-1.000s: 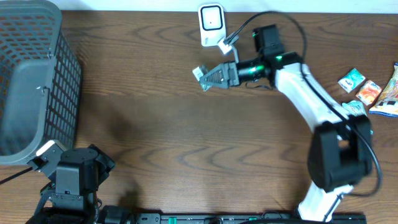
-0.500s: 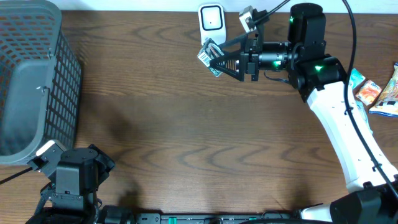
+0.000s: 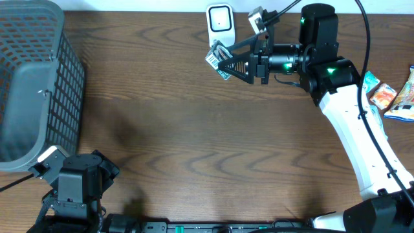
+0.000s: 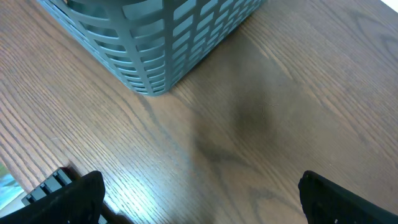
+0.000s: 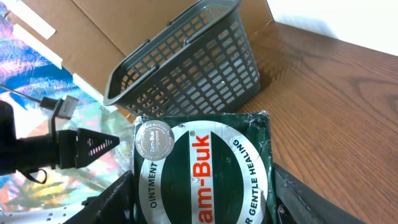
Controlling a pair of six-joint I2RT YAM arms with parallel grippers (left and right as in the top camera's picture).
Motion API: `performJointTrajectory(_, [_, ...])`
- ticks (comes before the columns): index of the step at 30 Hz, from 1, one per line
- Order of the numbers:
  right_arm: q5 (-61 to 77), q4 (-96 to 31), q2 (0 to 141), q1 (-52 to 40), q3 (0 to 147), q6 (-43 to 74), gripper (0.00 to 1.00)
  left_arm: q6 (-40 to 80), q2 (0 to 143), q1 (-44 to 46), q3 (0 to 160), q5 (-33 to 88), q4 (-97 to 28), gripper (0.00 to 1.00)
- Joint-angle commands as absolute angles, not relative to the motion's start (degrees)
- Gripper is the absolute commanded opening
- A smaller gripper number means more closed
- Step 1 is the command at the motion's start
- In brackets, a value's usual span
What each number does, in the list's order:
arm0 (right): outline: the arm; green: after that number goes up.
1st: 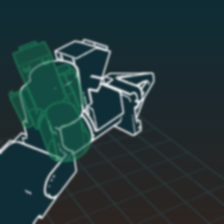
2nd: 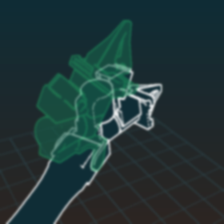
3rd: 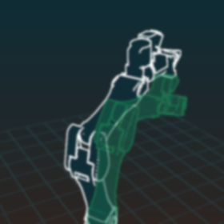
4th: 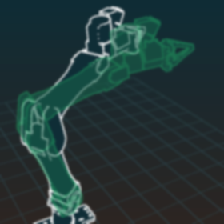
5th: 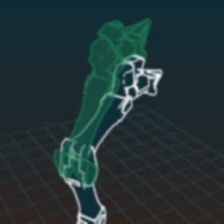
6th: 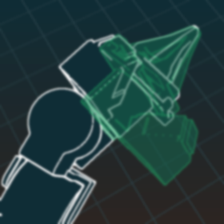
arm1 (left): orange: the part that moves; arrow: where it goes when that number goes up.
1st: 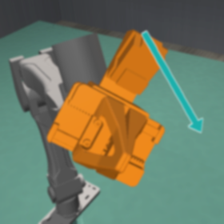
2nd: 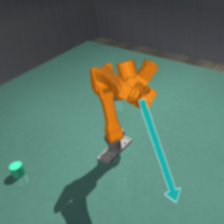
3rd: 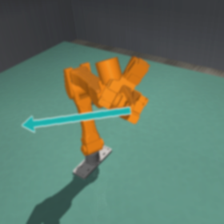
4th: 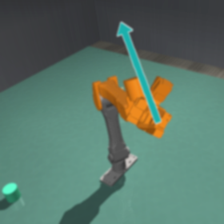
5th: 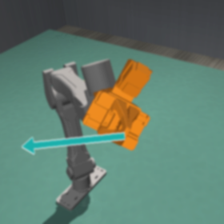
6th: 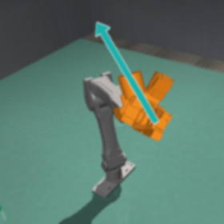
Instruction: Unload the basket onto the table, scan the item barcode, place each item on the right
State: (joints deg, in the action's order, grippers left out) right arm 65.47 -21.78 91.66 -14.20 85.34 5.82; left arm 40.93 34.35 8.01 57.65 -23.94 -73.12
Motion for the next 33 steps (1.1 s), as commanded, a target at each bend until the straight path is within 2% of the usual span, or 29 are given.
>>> performJointTrajectory(1, [65.14,-22.04,91.61,-13.91,85.49,5.04,0.56,41.69,34.28,7.84,57.65,-24.91,-73.28,0.98])
performJointTrajectory(5, [62.94,-26.81,91.66,-14.00,85.43,1.30,0.55,41.67,34.28,7.84,57.65,-24.91,-73.28,0.98])
performJointTrajectory(9, [50.22,-39.90,92.90,-15.64,84.09,-6.61,0.55,41.69,34.28,7.84,57.65,-24.91,-73.28,0.98])
performJointTrajectory(11, [45.60,-42.13,94.11,-16.78,82.52,-6.79,0.55,41.69,34.28,7.84,57.65,-24.91,-73.28,0.98])
performJointTrajectory(19, [32.60,-37.30,102.00,-20.34,70.52,-5.61,0.55,41.69,34.28,7.84,57.65,-24.91,-73.28,0.98])
performJointTrajectory(24, [27.83,-33.28,106.61,-20.69,68.93,-2.26,0.54,41.67,34.28,7.84,57.65,-24.91,-73.28,0.98])
performJointTrajectory(25, [26.17,-32.97,107.00,-20.67,68.93,-1.80,0.56,41.69,34.28,7.84,57.65,-24.91,-73.28,0.98])
performJointTrajectory(28, [19.42,-32.75,107.04,-20.67,69.21,1.89,0.76,41.67,34.28,7.84,57.65,-24.91,-73.28,0.98])
performJointTrajectory(30, [19.44,-32.97,106.59,-20.67,69.82,3.75,0.80,41.67,34.28,7.84,57.65,-24.91,-73.28,0.98])
performJointTrajectory(33, [19.44,-34.00,105.41,-20.67,71.33,6.04,0.80,41.67,34.28,7.84,57.65,-24.91,-73.28,0.98])
